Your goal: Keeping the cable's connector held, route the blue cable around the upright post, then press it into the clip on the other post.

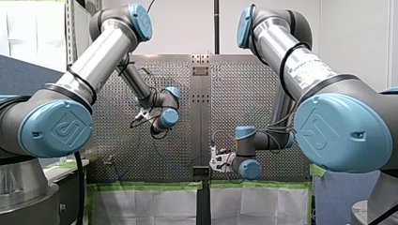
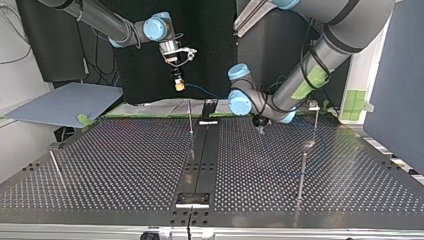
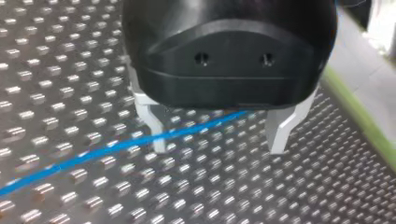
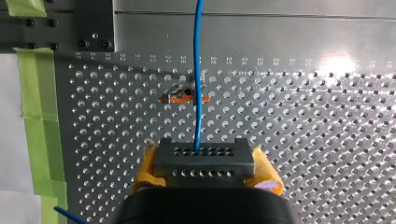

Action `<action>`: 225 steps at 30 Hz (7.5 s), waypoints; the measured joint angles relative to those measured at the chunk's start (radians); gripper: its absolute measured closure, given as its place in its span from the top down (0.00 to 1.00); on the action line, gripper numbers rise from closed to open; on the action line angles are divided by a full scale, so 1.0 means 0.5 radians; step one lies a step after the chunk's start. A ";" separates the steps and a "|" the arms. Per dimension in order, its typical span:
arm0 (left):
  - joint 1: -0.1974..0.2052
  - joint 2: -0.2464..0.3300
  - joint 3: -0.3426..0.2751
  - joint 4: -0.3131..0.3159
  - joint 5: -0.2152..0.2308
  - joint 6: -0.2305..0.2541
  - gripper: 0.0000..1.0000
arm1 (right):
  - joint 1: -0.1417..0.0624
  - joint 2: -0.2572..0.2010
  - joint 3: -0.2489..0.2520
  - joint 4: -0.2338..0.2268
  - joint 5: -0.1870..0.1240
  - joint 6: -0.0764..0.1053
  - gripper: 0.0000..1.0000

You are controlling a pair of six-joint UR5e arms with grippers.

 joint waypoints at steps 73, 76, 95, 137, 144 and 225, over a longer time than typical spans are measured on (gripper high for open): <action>-0.283 -0.436 0.000 -0.294 0.562 -0.573 1.00 | -0.017 -0.005 -0.013 0.007 0.002 0.002 0.00; -0.296 -0.437 0.000 -0.294 0.620 -0.631 1.00 | -0.013 -0.005 -0.020 0.011 0.004 -0.003 0.00; -0.313 -0.531 0.001 -0.400 0.923 -0.934 1.00 | 0.007 -0.011 -0.024 0.024 0.015 -0.027 0.00; -0.274 -0.386 -0.009 -0.237 0.875 -1.578 1.00 | 0.013 -0.014 -0.029 0.037 0.019 0.006 0.00; -0.278 -0.379 -0.009 -0.120 0.808 -1.640 1.00 | 0.020 -0.014 -0.030 0.041 0.018 0.005 0.00; -0.109 -0.562 -0.008 0.001 0.926 -1.298 1.00 | 0.107 -0.020 -0.057 0.057 0.009 -0.014 0.00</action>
